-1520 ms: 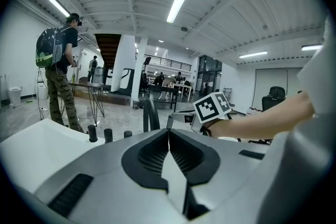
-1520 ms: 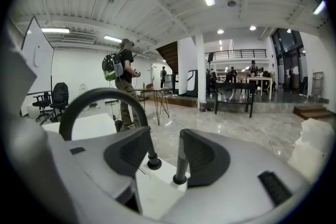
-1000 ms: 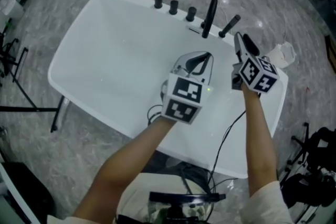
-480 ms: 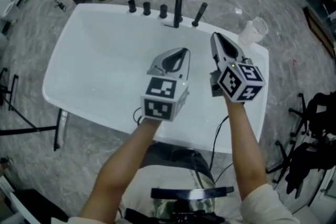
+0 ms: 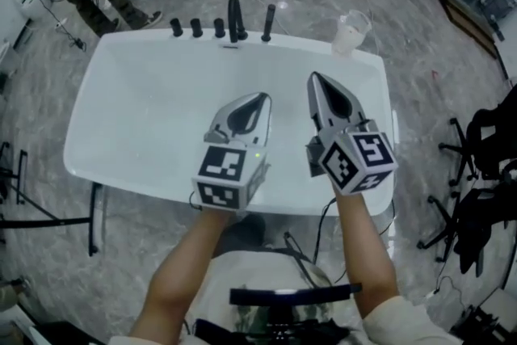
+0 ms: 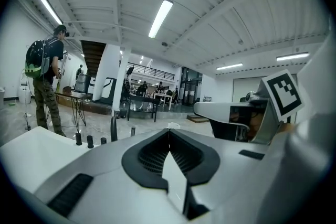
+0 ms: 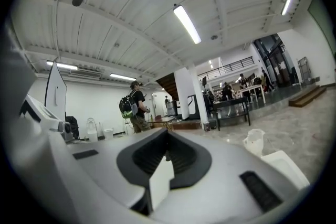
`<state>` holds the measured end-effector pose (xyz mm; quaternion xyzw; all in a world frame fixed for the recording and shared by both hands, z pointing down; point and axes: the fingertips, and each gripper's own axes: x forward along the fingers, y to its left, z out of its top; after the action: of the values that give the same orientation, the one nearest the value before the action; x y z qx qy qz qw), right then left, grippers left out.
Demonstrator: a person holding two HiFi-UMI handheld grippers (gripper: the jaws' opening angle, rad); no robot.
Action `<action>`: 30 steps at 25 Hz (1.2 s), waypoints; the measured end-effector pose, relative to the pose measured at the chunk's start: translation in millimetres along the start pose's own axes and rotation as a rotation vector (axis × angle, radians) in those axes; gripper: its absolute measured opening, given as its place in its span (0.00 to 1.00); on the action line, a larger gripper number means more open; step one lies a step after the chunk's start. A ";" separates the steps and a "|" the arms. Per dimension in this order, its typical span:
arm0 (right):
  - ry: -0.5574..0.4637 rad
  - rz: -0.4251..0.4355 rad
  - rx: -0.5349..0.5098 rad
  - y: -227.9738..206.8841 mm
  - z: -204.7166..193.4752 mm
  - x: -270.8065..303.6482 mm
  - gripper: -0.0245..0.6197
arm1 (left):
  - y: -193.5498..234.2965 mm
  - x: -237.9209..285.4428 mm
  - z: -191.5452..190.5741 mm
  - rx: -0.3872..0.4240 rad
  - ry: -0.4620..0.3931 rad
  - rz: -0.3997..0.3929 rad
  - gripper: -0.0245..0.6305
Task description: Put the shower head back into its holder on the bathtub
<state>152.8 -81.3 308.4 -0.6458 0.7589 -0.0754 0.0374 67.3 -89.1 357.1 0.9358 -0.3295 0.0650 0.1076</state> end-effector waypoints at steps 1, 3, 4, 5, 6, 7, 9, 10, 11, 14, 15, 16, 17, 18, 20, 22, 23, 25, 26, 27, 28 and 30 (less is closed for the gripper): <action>-0.009 -0.002 -0.003 3.5 1.7 -13.9 0.06 | -8.5 -8.0 -0.7 0.003 -0.004 -0.001 0.06; -0.027 -0.004 -0.008 11.8 4.0 -40.4 0.06 | -23.5 -24.2 -2.0 0.013 -0.013 -0.002 0.06; -0.035 -0.005 -0.009 15.7 4.9 -53.1 0.06 | -30.6 -32.0 -2.5 0.021 -0.017 -0.002 0.06; -0.044 -0.007 -0.011 19.2 5.9 -65.6 0.06 | -37.7 -39.4 -3.0 0.029 -0.021 -0.002 0.06; -0.051 -0.009 -0.014 22.8 6.9 -77.8 0.06 | -44.9 -46.8 -4.2 0.037 -0.022 -0.004 0.06; -0.058 -0.011 -0.021 26.7 7.6 -89.9 0.06 | -52.1 -54.6 -6.3 0.043 -0.022 -0.006 0.06; -0.069 -0.016 -0.042 35.3 8.3 -112.9 0.06 | -66.6 -70.8 -10.5 0.056 -0.022 -0.011 0.06; -0.073 -0.019 -0.055 39.8 8.9 -123.6 0.06 | -73.5 -78.5 -11.8 0.062 -0.023 -0.014 0.06; -0.077 -0.021 -0.069 44.5 10.0 -133.4 0.06 | -79.5 -85.8 -13.3 0.067 -0.023 -0.016 0.06; -0.081 -0.026 -0.092 55.5 10.5 -158.8 0.06 | -94.0 -103.3 -19.5 0.079 -0.019 -0.018 0.06; -0.080 -0.029 -0.093 57.5 9.0 -166.4 0.06 | -99.8 -107.8 -21.5 0.082 -0.019 -0.021 0.06; -0.078 -0.031 -0.092 59.3 7.1 -173.8 0.05 | -105.8 -112.2 -23.3 0.085 -0.020 -0.026 0.06; -0.077 -0.034 -0.091 61.9 5.1 -180.9 0.05 | -111.2 -117.3 -24.6 0.089 -0.022 -0.029 0.06; -0.076 -0.036 -0.090 65.6 3.5 -187.6 0.05 | -115.6 -123.1 -25.3 0.093 -0.024 -0.033 0.06; -0.073 -0.039 -0.090 74.8 1.3 -198.3 0.05 | -121.7 -135.1 -25.3 0.101 -0.026 -0.037 0.06; -0.068 -0.041 -0.090 82.5 -0.4 -206.2 0.05 | -126.2 -144.5 -25.2 0.109 -0.024 -0.036 0.06; -0.065 -0.042 -0.090 85.6 -1.0 -209.9 0.05 | -128.6 -148.4 -25.5 0.113 -0.022 -0.036 0.06; -0.061 -0.040 -0.090 90.8 -1.1 -217.1 0.05 | -133.9 -155.8 -25.7 0.120 -0.020 -0.037 0.06; -0.060 -0.039 -0.091 92.4 -0.4 -220.3 0.05 | -136.5 -158.6 -25.4 0.122 -0.019 -0.037 0.06; -0.060 -0.037 -0.094 93.1 0.6 -222.8 0.05 | -139.1 -160.3 -25.1 0.124 -0.019 -0.038 0.06; -0.060 -0.036 -0.099 92.9 2.0 -224.8 0.05 | -141.4 -160.9 -24.8 0.125 -0.018 -0.039 0.06; -0.061 -0.037 -0.104 92.5 3.4 -227.5 0.05 | -144.5 -161.0 -25.3 0.128 -0.017 -0.039 0.06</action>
<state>100.2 157.0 280.8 -0.6627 0.7483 -0.0168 0.0257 32.5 123.9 327.7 0.9475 -0.3072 0.0758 0.0462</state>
